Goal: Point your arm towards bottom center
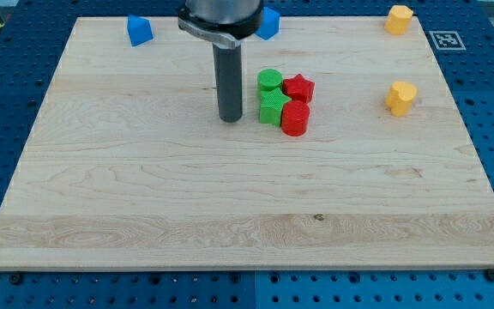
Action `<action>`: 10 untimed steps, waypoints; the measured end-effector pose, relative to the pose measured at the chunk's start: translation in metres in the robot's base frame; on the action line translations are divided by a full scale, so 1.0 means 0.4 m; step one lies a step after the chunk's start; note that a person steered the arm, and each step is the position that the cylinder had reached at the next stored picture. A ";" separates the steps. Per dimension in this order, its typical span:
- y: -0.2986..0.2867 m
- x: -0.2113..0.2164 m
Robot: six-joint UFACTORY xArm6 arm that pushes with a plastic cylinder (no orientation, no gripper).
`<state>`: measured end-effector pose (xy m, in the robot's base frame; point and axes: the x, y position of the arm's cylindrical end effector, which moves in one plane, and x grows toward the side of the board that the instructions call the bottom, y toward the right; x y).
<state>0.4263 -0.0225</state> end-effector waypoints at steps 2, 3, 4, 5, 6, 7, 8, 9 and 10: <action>0.022 0.057; 0.002 0.143; -0.007 0.204; -0.007 0.205; -0.024 0.273; -0.047 0.417; -0.054 0.471; -0.067 0.476; -0.123 0.465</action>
